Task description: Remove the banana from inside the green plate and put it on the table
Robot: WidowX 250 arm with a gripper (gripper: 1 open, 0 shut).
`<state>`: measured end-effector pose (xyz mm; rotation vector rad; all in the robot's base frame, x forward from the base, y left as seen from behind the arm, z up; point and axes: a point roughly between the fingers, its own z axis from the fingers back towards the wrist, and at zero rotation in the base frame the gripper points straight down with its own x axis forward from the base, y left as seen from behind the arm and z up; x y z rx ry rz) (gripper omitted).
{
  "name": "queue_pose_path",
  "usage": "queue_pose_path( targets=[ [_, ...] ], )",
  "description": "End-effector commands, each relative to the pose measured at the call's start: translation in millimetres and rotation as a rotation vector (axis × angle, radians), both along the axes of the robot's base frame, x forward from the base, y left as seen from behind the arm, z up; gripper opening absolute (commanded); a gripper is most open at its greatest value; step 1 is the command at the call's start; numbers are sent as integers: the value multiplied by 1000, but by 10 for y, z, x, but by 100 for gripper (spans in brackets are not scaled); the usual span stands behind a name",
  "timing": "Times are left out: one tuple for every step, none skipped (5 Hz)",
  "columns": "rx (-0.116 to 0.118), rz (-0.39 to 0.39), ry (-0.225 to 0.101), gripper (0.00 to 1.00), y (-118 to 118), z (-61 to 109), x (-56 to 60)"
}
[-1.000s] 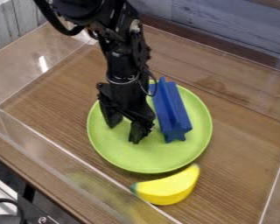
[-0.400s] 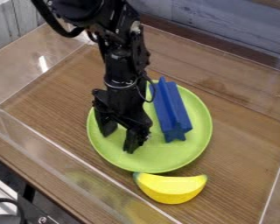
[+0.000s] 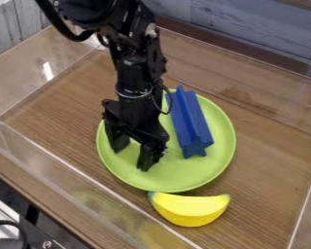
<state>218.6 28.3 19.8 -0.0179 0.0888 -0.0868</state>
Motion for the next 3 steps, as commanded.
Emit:
queue_pose_path(
  targets=[
    [2, 7, -31, 100, -12, 113, 29],
    [-3, 2, -48, 100, -37, 188, 40],
    [-12, -8, -73, 100, -85, 288, 58]
  ],
)
